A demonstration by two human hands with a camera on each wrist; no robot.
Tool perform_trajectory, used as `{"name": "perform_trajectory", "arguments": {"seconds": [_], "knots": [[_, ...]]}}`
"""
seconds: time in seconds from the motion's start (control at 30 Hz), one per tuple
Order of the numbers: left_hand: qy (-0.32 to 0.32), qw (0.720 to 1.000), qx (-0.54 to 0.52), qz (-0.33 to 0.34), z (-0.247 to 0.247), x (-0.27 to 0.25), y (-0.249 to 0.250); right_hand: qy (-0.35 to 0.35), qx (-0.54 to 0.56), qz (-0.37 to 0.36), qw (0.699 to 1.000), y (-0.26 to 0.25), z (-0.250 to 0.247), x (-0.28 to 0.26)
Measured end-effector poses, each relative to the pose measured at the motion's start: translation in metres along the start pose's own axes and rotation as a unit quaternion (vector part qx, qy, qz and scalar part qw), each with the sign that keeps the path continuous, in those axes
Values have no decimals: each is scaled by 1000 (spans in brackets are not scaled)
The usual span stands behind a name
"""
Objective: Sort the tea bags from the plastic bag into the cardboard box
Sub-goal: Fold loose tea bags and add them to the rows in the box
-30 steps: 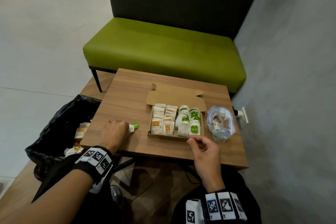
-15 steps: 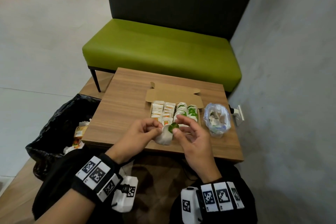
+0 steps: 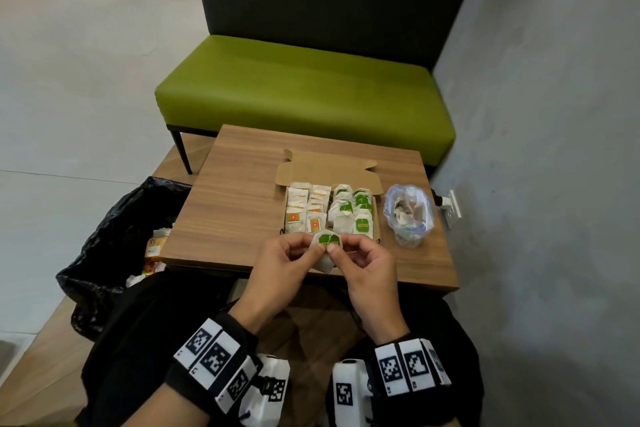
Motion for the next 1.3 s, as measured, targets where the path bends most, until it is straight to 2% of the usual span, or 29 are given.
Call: {"name": "perform_trajectory", "arguments": {"seconds": [0.17,0.33,0.4,0.47,0.57,0.67,0.9,1.03,1.23,1.3], "knots": [[-13,988,149,30,-3,8,-9,-24,-42,-6,999,-2,-7,3],[-78,968,236,30,5,20,-1,-40,-55,14,998,6,-17,9],[-73,973,217,2,4,33,-5,-10,-47,19,999,8,-30,14],[-33,981,192,-20,-2,55,-12,43,-38,16,998,9,-51,20],[12,973,228,-22,-4,93,-20,94,-43,13,995,12,-79,27],[9,956,294,-13,8,128,-29,121,-61,18,991,21,-97,32],[-67,887,450,-81,40,157,-65,137,-64,32,988,37,-114,37],[-58,866,484,-113,40,158,-75,135,-64,14,989,37,-118,44],[-36,821,562,-94,47,162,-72,140,-91,7,986,40,-125,56],[-21,803,592,-68,49,162,-71,140,-137,5,981,36,-127,60]]}}
Point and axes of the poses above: each hand's wrist, its own x-axis towards the middle knuckle, its own z-axis out of the palm, y = z × x, the point moved 7 cm from there along x, towards the middle knuckle, and after that the axes turned 3 degrees about -y, right-handed, at the moved point
